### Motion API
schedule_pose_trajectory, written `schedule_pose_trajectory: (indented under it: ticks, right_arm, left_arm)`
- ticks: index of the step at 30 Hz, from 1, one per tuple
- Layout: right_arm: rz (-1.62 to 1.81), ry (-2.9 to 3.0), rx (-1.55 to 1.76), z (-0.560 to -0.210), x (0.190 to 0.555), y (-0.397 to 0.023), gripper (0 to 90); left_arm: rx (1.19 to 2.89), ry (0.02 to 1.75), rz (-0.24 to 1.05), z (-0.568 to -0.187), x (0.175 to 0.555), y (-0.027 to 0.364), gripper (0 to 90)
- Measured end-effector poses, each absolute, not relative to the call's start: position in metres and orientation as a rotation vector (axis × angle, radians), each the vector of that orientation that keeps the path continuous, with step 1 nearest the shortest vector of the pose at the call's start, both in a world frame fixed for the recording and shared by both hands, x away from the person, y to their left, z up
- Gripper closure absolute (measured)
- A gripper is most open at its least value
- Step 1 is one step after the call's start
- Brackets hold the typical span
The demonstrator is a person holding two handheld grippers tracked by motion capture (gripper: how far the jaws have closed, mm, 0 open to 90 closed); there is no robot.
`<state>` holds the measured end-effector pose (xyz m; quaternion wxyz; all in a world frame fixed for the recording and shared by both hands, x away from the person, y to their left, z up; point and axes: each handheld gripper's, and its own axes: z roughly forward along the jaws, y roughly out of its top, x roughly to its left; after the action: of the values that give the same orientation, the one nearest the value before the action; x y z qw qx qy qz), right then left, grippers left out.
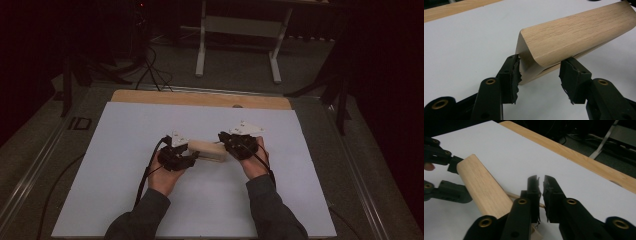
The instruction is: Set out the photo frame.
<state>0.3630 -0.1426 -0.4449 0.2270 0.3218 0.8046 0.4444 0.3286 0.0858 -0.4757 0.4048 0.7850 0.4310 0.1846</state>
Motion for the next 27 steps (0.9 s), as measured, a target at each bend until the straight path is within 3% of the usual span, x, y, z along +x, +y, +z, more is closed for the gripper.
schedule_pose_trajectory:
  ticks: [12, 27]
  right_arm:
    - [1.288, 2.232, 0.863, -0.440, 0.345, -0.155, 57.2]
    - [1.277, 2.299, 0.836, -0.457, 0.332, -0.159, 38.6]
  left_arm:
    - [1.994, 1.082, 0.471, -0.477, 0.328, 0.085, 49.3]
    - [1.991, 1.064, 0.459, -0.478, 0.330, 0.087, 48.7]
